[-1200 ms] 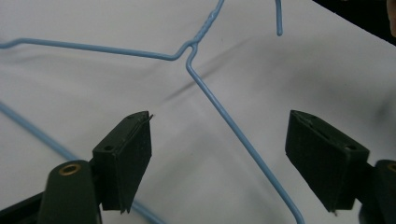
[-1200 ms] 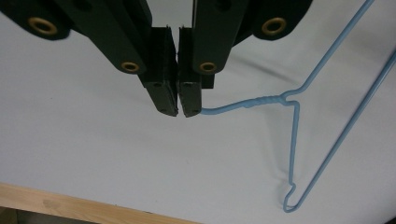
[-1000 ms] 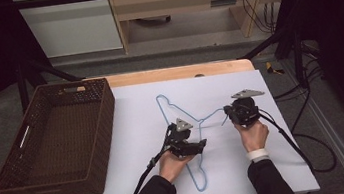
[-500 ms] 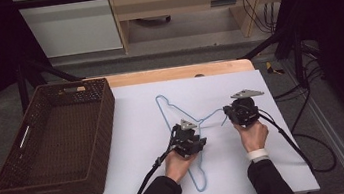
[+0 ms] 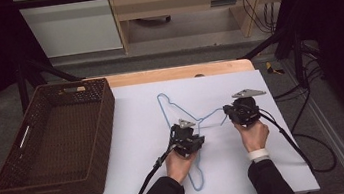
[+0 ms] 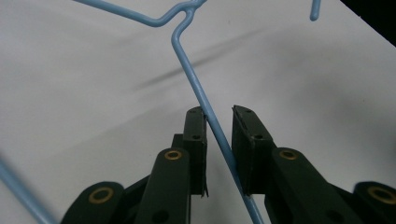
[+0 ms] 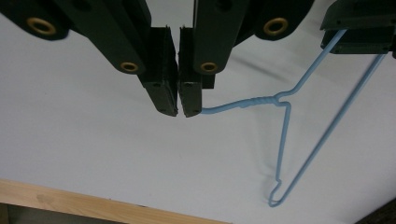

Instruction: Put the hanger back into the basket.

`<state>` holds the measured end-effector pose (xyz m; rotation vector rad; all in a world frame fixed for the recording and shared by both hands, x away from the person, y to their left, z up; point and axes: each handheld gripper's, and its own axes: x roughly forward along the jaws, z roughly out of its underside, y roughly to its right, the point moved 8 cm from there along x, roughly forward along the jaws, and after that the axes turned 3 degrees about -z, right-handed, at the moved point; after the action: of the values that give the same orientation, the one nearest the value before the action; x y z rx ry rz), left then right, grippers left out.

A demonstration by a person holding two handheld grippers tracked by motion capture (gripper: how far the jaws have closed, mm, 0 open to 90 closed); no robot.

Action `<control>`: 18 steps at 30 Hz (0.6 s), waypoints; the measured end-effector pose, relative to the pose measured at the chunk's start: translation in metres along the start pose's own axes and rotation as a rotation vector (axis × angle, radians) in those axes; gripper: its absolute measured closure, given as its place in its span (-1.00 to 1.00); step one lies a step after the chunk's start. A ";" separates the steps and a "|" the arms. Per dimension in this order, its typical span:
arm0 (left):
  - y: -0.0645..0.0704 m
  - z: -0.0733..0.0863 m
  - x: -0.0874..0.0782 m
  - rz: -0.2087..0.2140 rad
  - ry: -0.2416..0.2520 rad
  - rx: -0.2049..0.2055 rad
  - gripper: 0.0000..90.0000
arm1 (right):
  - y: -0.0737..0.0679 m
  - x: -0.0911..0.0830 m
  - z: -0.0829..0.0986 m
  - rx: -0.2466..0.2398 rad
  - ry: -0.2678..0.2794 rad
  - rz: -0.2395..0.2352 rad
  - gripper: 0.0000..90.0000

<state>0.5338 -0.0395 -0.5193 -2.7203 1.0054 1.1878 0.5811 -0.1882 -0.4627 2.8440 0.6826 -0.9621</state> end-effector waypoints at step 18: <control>-0.020 -0.014 -0.045 -0.066 0.098 0.093 0.93 | 0.003 -0.030 -0.019 -0.022 0.159 -0.036 0.46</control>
<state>0.5312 -0.0027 -0.4848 -2.7398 0.9471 0.9811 0.5713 -0.1986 -0.4300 2.9212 0.7556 -0.7327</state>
